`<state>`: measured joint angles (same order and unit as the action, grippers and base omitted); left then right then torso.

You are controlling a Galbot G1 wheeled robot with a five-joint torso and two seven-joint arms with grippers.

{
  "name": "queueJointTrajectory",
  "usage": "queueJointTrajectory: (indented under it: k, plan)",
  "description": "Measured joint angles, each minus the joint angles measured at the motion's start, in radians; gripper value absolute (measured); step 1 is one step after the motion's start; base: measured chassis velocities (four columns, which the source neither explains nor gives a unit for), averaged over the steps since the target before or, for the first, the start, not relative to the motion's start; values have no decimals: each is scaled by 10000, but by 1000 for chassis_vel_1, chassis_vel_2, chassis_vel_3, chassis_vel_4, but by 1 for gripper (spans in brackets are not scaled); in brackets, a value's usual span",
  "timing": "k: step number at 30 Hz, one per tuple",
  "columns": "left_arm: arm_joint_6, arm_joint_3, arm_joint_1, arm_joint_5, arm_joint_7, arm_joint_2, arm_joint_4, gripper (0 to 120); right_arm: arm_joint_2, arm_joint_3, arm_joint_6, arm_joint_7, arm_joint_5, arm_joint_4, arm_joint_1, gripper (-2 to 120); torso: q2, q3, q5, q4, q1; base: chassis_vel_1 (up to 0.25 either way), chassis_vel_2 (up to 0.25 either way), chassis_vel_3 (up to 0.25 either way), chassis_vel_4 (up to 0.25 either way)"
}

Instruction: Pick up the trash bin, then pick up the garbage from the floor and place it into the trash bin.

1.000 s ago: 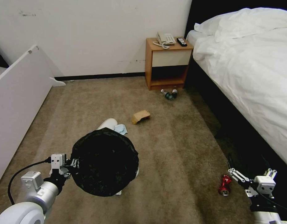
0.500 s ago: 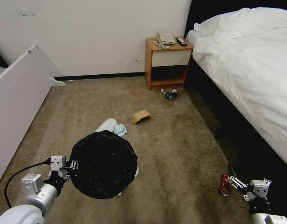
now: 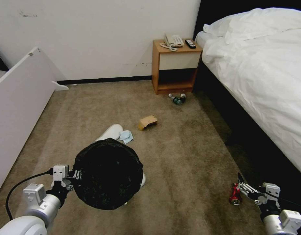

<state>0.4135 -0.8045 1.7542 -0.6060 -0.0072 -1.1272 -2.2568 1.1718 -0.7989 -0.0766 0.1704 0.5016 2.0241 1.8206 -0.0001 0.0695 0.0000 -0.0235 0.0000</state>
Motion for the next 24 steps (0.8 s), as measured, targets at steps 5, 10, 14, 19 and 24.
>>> queueJointTrajectory:
  k: [5,10,14,19,24]
  plan:
    - [-38,-43,97,85,1,-122,0,0,-673,372,-721,834,529,-11,18,100,0,0,1,0,0,0,0,0,0]
    - [-52,-133,107,68,-4,-153,-3,0,-1360,662,-1154,1431,1359,-12,32,100,0,0,0,1,0,0,0,0,0]
    - [-65,-165,118,56,-16,-167,-29,0,-1516,838,-1299,1847,1904,-20,-46,100,0,0,0,1,0,0,0,0,0]
    - [-100,-210,225,52,-22,-278,-169,0,-1525,1054,-1343,2061,2064,-430,-275,100,0,0,0,1,0,0,0,0,0]
    - [-117,-244,276,52,-25,-292,-209,0,-1469,1218,-1283,2138,2532,-654,-384,100,0,0,0,0,0,0,0,0,0]
